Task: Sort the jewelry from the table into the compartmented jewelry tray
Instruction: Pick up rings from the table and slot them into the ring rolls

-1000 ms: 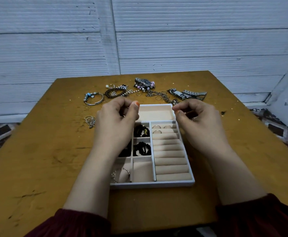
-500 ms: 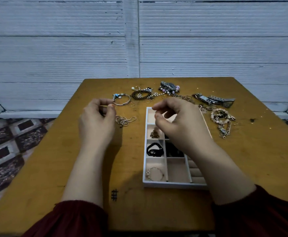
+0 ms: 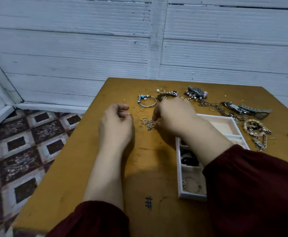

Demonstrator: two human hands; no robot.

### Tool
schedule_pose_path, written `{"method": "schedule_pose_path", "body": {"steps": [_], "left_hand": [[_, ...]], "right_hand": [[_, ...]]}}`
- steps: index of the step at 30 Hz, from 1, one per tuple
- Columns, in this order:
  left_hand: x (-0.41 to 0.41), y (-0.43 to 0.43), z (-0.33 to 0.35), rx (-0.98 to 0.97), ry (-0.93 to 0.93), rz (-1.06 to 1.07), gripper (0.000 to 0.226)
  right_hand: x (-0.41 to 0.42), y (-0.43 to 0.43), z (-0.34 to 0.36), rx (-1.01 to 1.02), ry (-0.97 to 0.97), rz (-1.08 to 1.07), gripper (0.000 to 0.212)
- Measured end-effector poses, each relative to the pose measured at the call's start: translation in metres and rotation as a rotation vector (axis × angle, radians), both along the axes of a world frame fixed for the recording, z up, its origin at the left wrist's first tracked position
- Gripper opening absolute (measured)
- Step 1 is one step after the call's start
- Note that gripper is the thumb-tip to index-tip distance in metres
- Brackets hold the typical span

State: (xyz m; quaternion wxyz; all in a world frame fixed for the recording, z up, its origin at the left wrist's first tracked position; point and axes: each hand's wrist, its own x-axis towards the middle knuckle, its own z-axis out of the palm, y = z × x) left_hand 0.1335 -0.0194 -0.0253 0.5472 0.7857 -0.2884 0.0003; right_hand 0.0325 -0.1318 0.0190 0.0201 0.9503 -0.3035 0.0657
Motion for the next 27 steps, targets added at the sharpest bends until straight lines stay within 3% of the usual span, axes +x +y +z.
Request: {"method": "schedule_pose_path", "body": {"steps": [4, 16, 27], "left_hand": [[0.000, -0.002, -0.001, -0.026, 0.005, -0.004, 0.019], [-0.004, -0.003, 0.002, -0.022, 0.053, 0.000, 0.019], [0.008, -0.027, -0.005, 0.171, 0.178, 0.022, 0.016]], "right_hand": [[0.005, -0.005, -0.009, -0.040, 0.049, -0.015, 0.027], [0.007, -0.006, -0.015, 0.012, 0.028, -0.021, 0.020], [-0.005, -0.021, 0.002, 0.185, -0.201, -0.056, 0.007]]}}
